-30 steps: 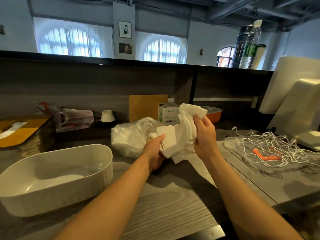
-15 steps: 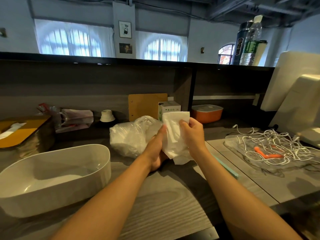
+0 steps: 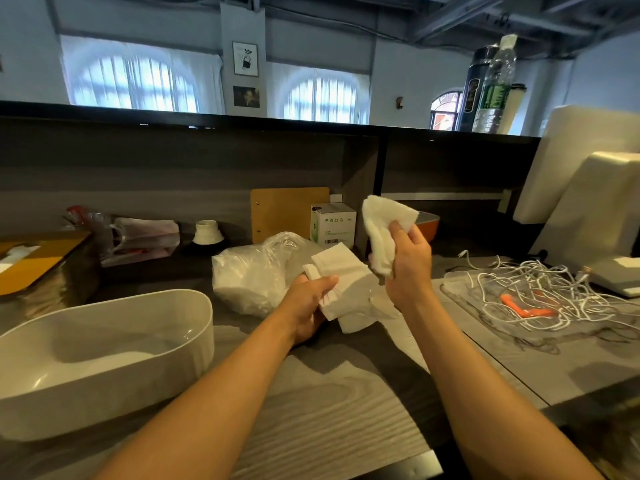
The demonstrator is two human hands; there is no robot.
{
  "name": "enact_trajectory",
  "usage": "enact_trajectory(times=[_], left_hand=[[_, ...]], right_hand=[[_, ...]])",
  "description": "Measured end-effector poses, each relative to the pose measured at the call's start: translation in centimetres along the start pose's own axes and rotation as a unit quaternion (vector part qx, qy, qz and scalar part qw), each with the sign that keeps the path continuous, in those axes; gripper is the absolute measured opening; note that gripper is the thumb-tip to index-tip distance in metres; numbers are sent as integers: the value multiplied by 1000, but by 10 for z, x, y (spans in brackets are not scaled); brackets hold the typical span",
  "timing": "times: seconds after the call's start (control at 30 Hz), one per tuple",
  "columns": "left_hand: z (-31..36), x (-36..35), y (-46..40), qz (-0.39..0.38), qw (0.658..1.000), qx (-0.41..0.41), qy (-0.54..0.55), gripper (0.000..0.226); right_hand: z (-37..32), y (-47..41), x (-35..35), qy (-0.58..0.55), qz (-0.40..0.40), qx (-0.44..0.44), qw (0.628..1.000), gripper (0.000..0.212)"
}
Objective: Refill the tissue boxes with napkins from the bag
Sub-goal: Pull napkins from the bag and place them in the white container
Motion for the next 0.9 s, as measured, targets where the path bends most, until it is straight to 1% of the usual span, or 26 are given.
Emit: enact_trajectory(times=[0.07,0.13,0.2,0.23,0.27,0.33,0.37,0.43,0.53,0.67,0.77,0.83,0.9], left_hand=[[0,-1,0,3,1000,9,15,30],[1,-1,2,12,999,31,36,29],[1,-2,2,1,998,41,38,37],[1,-3,2,-9,999,36,35,43],[1,-3,2,-18,999,25,30,46],[3,-4,3,-38,999,-8,3,43],[4,-5,4,-50,998,-23,-15,39],[5,-5,4,-54,997,-42,-39,38],[8,-3,4,-22,998,-57,-31,35],[9,-3,4,-20,997,-65,-35,29],[10,-5,5,-34,996,-67,-49,31],[10,-7,6,-45,996,-65,-45,36],[11,-9,6,-52,996,-63,-32,45]], right_hand=[[0,2,-3,28,-12,-6,1000,11],[-4,2,-7,42,-32,8,999,12],[-6,3,-11,89,-45,35,994,9],[-5,3,-14,139,-48,53,988,8],[-1,4,-19,205,-53,71,975,9],[15,2,-28,330,-73,83,937,8],[23,0,-30,369,-77,74,923,6],[32,-3,-27,405,-75,39,910,8],[35,-3,-23,409,-94,-16,907,15],[38,0,-24,424,-121,-34,897,20],[34,1,-22,376,-125,-36,917,16],[28,1,-18,333,-99,-23,937,11],[25,-1,-12,286,-63,-16,956,11]])
Point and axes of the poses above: each hand's wrist, its own y-axis away from the middle knuckle, its own x-axis out of the back of the hand, z = x × y, the point moved 7 cm from there along -y, towards the middle knuckle, and after that the axes turned 9 degrees about -x, right-handed, at the moved point
